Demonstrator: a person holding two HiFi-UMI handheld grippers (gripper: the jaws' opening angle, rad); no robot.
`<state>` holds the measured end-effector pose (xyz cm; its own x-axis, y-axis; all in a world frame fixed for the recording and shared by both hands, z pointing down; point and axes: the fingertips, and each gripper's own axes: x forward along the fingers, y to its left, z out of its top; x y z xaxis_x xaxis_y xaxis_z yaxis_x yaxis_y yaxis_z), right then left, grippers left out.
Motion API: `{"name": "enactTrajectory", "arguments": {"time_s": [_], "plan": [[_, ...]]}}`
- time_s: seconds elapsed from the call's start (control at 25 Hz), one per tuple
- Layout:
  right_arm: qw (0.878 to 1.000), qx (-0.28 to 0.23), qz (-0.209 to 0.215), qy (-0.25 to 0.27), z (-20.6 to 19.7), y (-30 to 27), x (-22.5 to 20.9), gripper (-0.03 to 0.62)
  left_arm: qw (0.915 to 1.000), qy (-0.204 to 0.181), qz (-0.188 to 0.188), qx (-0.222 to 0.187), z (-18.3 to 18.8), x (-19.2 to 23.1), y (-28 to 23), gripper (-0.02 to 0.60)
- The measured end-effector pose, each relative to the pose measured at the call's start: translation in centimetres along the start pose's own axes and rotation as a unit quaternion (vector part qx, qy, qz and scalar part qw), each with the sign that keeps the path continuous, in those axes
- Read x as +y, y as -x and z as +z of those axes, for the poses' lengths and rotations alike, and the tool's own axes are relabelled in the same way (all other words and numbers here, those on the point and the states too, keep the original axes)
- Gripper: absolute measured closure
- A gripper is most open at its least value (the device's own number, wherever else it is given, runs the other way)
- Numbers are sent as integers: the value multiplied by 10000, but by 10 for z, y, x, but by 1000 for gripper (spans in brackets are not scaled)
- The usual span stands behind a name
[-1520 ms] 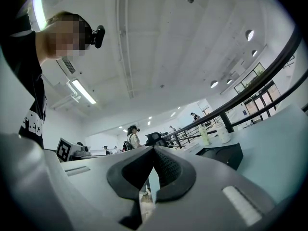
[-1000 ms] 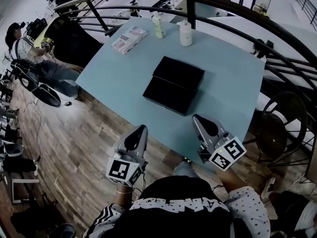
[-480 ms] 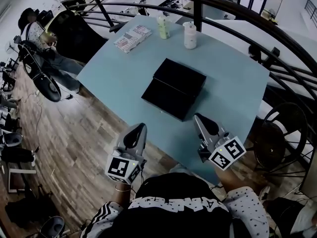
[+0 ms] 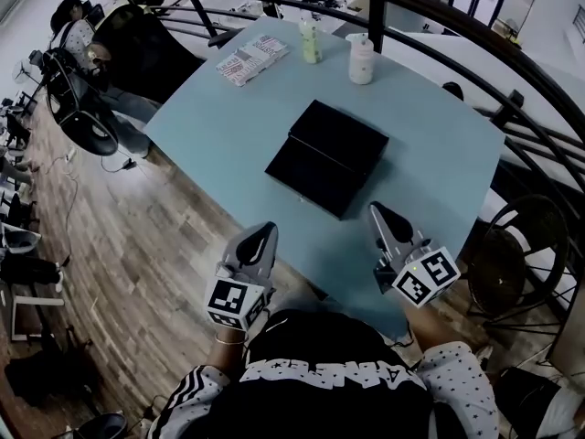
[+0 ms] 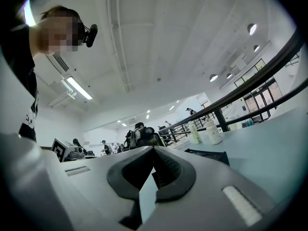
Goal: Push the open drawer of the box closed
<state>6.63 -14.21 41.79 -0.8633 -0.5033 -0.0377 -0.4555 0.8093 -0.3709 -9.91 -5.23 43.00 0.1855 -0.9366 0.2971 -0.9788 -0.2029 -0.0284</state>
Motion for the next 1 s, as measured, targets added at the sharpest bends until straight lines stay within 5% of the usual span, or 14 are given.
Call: {"name": "enactTrajectory", "arguments": {"time_s": [1.0], "plan": [[9927,688,-926,350,-34,-63,-77,591,9946,8,-335,985,-91,42,-88,581]]}}
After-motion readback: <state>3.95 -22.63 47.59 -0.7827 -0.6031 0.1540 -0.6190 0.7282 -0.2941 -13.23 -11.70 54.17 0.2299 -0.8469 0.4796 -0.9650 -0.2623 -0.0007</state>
